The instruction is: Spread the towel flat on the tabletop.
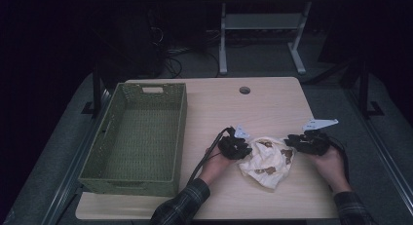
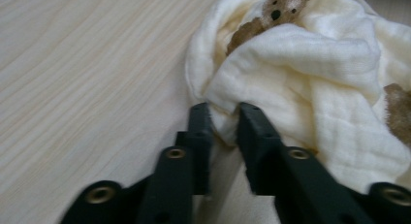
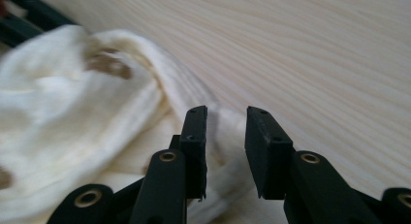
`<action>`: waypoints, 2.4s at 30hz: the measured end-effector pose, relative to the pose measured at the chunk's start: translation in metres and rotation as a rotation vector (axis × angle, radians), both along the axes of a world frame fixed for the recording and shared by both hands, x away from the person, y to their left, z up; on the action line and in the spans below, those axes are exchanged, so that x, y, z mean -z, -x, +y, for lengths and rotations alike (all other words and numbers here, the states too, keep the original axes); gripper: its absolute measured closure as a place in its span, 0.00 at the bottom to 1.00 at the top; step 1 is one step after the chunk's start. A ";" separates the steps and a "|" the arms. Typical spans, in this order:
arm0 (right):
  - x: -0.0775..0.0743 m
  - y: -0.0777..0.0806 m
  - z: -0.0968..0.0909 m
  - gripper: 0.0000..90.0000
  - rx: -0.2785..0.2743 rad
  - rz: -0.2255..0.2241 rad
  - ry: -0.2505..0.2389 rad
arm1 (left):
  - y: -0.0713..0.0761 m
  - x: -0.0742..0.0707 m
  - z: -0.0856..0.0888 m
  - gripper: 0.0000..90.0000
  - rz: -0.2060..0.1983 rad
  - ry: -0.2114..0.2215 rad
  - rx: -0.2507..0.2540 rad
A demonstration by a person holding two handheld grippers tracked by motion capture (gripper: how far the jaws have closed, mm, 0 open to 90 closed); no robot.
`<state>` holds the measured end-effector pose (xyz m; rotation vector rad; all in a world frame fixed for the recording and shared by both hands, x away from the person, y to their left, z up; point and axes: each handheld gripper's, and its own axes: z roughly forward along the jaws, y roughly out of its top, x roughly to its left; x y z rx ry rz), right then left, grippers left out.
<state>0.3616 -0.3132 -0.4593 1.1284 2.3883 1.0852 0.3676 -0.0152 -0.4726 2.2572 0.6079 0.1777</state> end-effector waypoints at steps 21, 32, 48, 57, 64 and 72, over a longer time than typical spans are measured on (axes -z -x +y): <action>-0.011 -0.011 0.000 0.94 -0.013 -0.028 -0.080 | 0.001 -0.060 0.045 0.98 -0.062 0.093 -0.148; -0.013 -0.037 0.012 0.95 0.001 -0.055 -0.052 | -0.018 -0.058 0.045 0.98 -0.113 0.023 -0.213; 0.007 -0.060 0.005 0.93 0.088 -0.031 -0.030 | -0.072 -0.030 0.017 0.95 -0.140 -0.024 -0.298; -0.008 -0.043 -0.004 0.79 0.053 -0.028 -0.084 | -0.049 -0.042 0.026 0.73 -0.100 0.030 -0.252; -0.018 -0.019 0.000 0.79 -0.004 -0.022 -0.119 | -0.013 -0.047 0.037 0.72 -0.053 0.068 -0.190; -0.019 0.005 0.001 0.79 -0.031 -0.020 -0.109 | 0.036 -0.042 0.042 0.73 -0.068 0.007 -0.085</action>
